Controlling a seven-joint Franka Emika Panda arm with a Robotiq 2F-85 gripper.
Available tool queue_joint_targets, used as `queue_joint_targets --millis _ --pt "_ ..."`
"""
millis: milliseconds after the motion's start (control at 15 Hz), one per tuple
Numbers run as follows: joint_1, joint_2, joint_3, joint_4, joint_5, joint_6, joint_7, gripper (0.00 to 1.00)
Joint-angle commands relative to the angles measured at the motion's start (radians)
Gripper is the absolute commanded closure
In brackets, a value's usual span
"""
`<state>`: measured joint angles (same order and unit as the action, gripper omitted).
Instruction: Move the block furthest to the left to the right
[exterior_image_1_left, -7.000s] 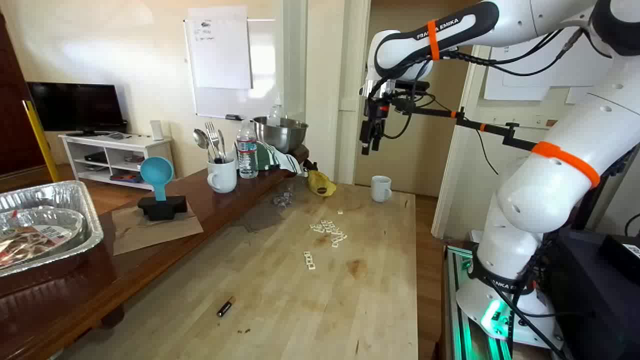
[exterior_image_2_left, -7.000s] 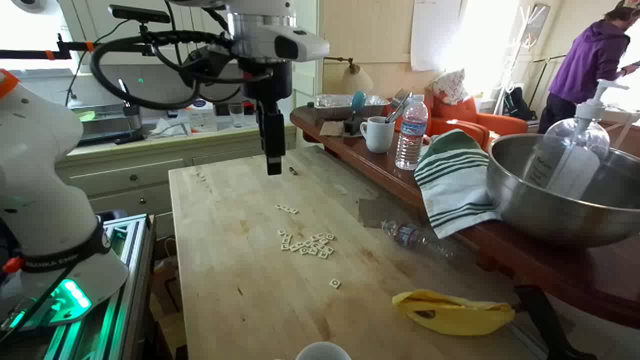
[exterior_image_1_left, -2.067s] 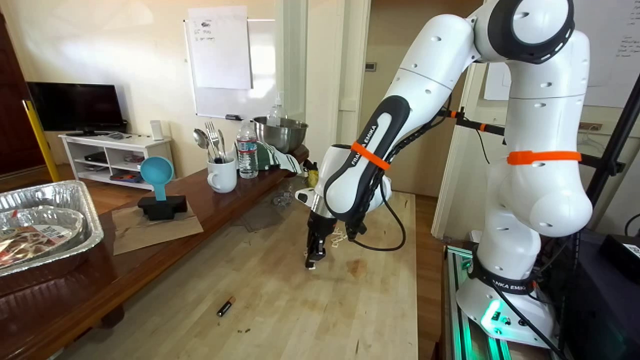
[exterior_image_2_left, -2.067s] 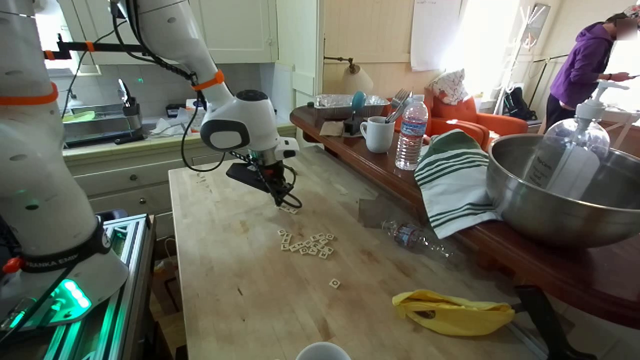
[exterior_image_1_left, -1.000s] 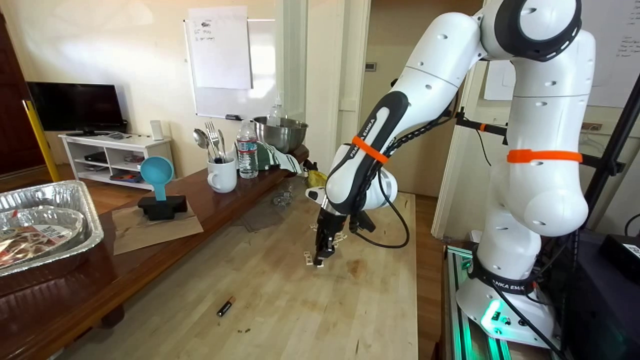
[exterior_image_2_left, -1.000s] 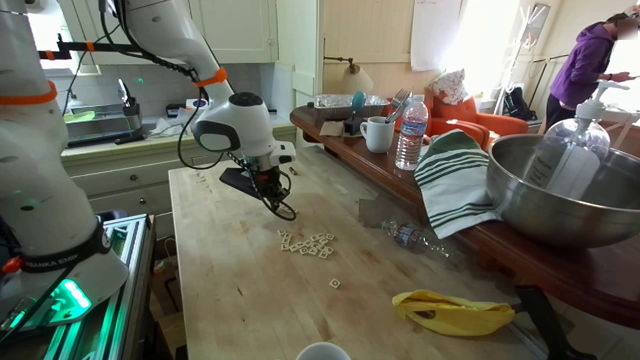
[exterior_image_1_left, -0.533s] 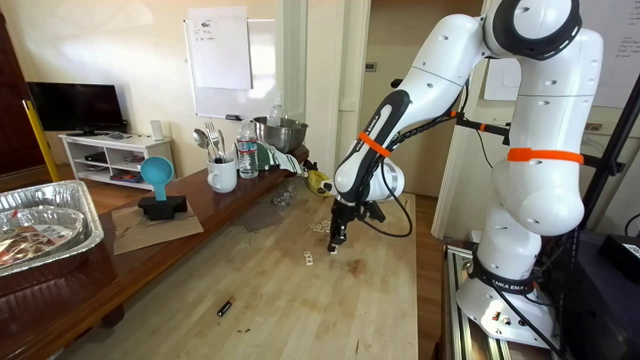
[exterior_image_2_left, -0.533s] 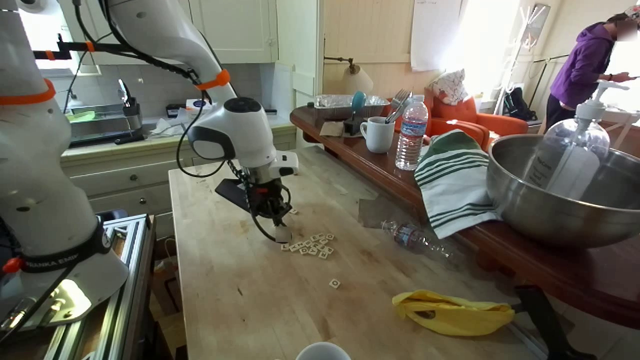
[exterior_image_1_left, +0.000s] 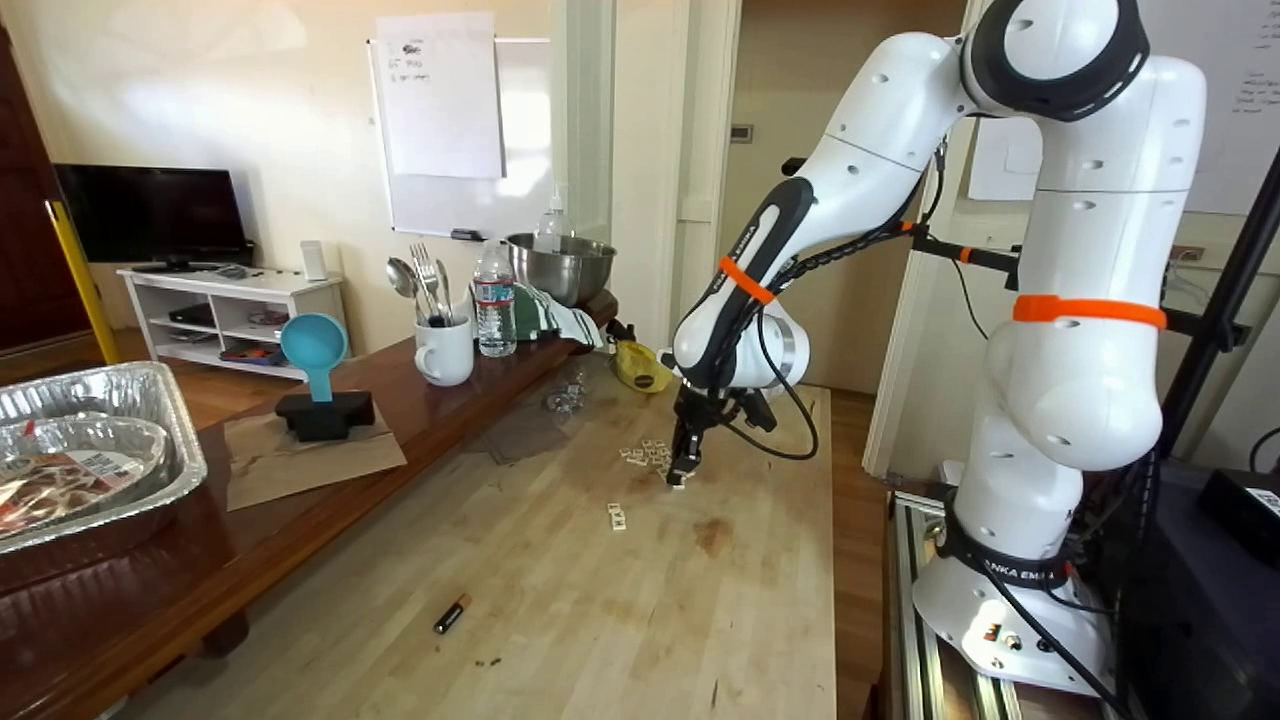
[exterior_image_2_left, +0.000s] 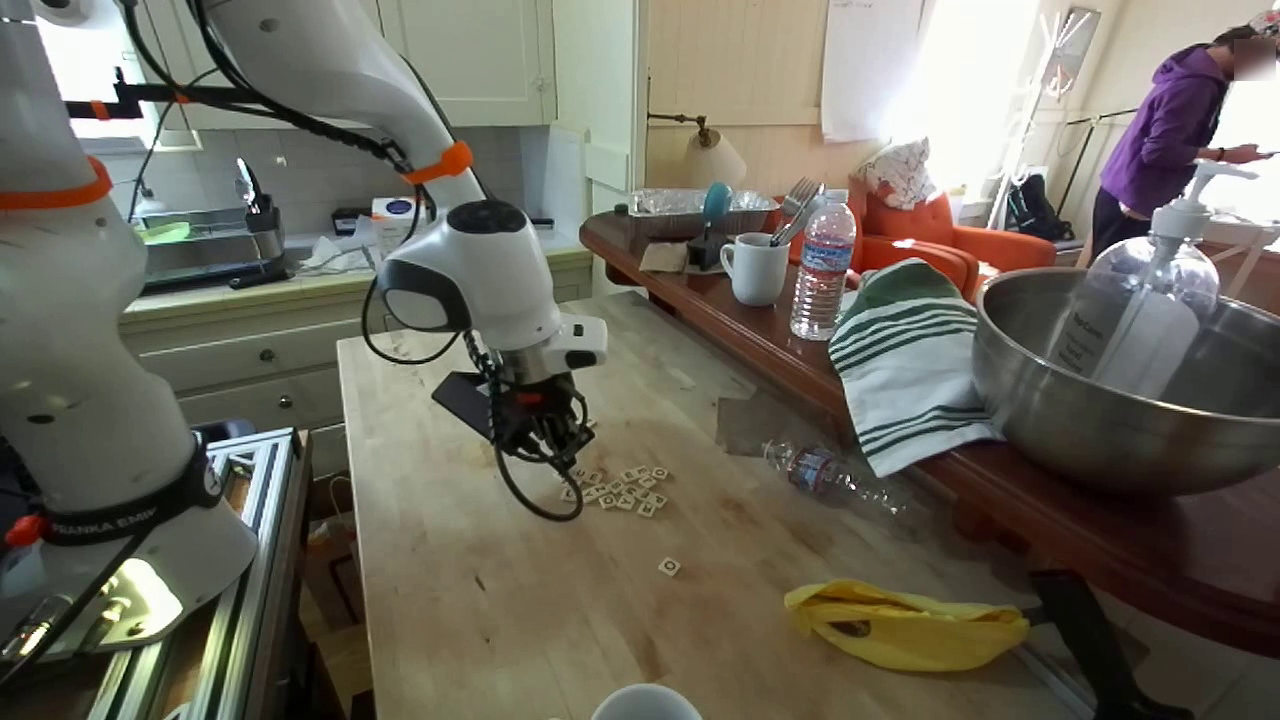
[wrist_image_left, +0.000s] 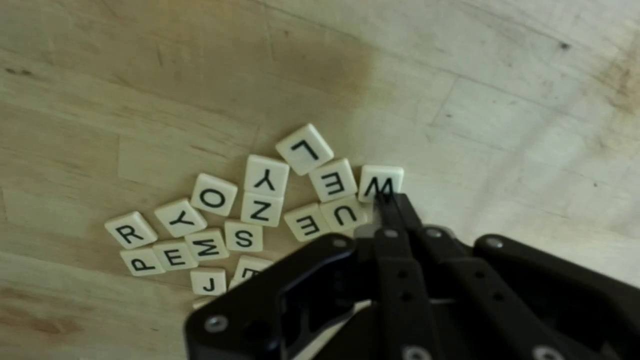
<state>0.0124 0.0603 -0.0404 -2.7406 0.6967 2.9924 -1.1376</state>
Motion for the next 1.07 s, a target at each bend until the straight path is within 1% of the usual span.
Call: queue_joint_targets --millis 0,267,333,400,533,600,933,1000 --pt "0.023 -0.064 0.014 -0.021 -0.016 -0.014 0.002 1.00" --pt "0.042 -0.094 0.044 -0.017 -0.015 -0.021 0.000 1.00" --pt "0.047 -0.102 0.054 -0.017 -0.008 -0.026 -0.002 0.90" --pt "0.052 -0.103 0.061 -0.013 -0.009 -0.031 0.001 0.73" --pt "0.062 -0.100 0.075 -0.005 -0.009 -0.036 0.005 0.60" --pt "0.066 -0.097 0.082 -0.002 -0.010 -0.036 0.005 0.51" --pt "0.077 -0.068 0.105 0.016 -0.027 -0.032 0.018 0.16" --pt "0.079 -0.064 0.108 0.020 -0.030 -0.030 0.022 0.07"
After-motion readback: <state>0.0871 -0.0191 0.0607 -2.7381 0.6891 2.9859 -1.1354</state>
